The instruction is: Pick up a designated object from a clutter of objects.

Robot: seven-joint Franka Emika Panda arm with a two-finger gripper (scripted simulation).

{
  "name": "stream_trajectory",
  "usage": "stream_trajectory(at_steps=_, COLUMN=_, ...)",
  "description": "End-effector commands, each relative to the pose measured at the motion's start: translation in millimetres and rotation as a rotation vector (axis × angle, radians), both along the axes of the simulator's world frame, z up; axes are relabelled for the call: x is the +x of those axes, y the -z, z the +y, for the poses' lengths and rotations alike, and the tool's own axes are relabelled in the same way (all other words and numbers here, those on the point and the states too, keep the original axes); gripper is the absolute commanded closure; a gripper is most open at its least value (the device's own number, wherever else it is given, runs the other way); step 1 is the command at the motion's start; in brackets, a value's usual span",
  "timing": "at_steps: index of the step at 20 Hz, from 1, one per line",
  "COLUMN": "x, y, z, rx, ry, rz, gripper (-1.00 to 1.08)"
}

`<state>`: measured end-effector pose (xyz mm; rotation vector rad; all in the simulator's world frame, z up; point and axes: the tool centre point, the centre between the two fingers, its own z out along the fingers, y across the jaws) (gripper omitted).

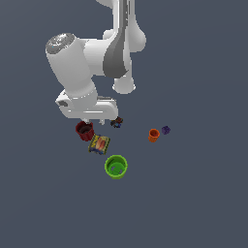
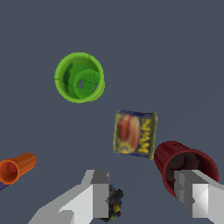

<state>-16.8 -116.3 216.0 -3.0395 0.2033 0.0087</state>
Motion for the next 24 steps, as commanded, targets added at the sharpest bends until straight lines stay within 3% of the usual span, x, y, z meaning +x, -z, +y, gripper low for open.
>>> stream_trajectory(at_steps=1, x=-13, y=25, z=-29, rx=0.017, ry=0.054, rz=-0.007, gripper=-0.2)
stream_trajectory(at_steps=6, x=-43, y=67, z=-78, rx=0.033, ry=0.153, rz=-0.019, gripper=-0.2)
stream_trajectory(at_steps=12, x=-75, y=98, z=-115, rx=0.033, ry=0.236, rz=-0.026, gripper=-0.2)
stream_trajectory(at_steps=18, x=-92, y=112, z=-131, rx=0.03, ry=0.275, rz=-0.027, gripper=-0.2)
stream_trajectory(at_steps=24, x=-92, y=114, z=-130, rx=0.03, ry=0.275, rz=-0.026, gripper=-0.2)
